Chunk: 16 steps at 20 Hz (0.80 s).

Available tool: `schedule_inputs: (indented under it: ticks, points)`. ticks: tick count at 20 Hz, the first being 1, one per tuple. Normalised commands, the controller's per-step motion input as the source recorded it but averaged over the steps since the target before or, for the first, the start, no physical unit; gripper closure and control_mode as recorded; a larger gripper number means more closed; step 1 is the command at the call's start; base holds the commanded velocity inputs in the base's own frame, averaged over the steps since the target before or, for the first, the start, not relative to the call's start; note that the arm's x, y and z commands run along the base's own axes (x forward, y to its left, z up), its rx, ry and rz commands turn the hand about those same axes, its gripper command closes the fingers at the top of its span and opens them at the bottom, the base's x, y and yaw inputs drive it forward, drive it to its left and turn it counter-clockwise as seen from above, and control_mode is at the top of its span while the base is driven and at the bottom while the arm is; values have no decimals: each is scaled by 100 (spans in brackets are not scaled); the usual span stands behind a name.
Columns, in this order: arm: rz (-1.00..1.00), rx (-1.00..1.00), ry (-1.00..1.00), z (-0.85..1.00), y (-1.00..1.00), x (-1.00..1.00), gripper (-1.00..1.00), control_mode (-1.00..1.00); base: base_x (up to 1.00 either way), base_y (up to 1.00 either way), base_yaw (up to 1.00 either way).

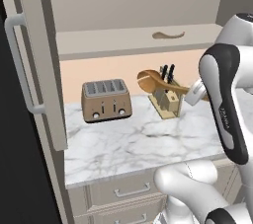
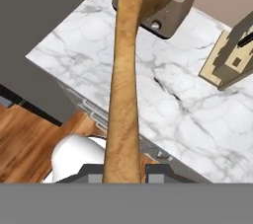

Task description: Organize the utensils by type. Pick up the wooden spoons from the counter and place them in the open cabinet. Then pick up the metallic utensils from the counter and place them in the open drawer.

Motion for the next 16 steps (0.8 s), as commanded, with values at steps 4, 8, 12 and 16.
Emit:
schedule_inputs:
  ticks: [4,8,12,16]
  points:
    - [4,0,0,43,0,-22,100,-100,0,0,0]
    - [4,0,-8,41,0,-8,100,-100,0,0,0]
    - [1,0,-24,29,-1,0,100,-100,0,0,0]
    - [5,0,-33,11,0,-3,100,-100,0,0,0]
